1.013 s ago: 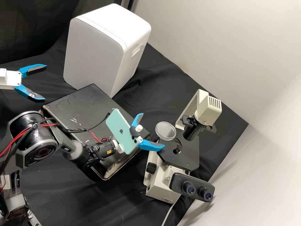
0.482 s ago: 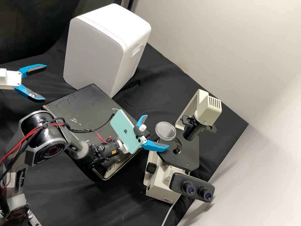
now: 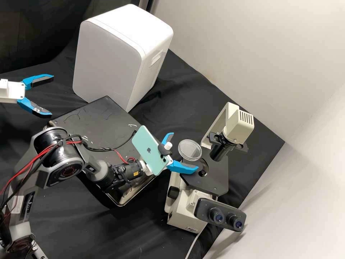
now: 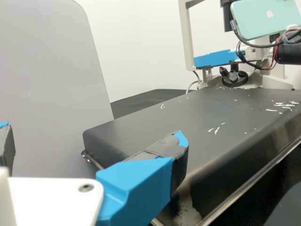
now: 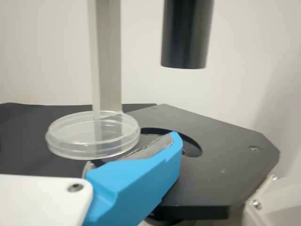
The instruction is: Place the petri dish on the bench
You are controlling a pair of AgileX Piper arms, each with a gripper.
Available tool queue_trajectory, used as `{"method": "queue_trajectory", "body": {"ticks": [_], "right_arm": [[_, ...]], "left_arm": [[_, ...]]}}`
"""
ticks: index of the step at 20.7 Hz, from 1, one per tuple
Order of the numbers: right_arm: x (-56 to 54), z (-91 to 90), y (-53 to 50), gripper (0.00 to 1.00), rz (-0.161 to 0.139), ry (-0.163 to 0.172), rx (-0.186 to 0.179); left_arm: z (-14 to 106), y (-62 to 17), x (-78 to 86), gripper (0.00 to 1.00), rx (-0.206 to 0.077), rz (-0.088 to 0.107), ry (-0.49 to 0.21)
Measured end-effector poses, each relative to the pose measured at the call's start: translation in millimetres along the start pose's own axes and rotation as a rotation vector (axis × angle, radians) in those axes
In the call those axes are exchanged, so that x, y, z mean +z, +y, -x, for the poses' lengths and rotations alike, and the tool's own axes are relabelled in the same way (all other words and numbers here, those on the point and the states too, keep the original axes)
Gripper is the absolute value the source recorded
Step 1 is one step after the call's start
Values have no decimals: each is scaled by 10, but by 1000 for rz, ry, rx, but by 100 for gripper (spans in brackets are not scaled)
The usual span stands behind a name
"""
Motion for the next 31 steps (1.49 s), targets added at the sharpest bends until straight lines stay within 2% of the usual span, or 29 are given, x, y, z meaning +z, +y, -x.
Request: {"method": "queue_trajectory", "body": {"ticks": [2,7,11,17,21,31], "right_arm": [[18,-39,8,100,-2,-8,5],[52,-140,-25,100,21,-11,3],[68,-189,-23,100,24,-14,11],[70,-235,-24,100,27,-12,14],[107,-268,-42,100,22,-30,18],[115,-321,-48,100,26,-36,17]], "left_arm": [[0,0,0,100,0,0,0],[0,0,0,100,0,0,0],[0,0,4,100,0,0,-2],[-1,-2,27,100,-1,-1,-15],[-1,-2,32,100,-1,-1,-18],[-7,-22,45,100,-12,0,-26]]}}
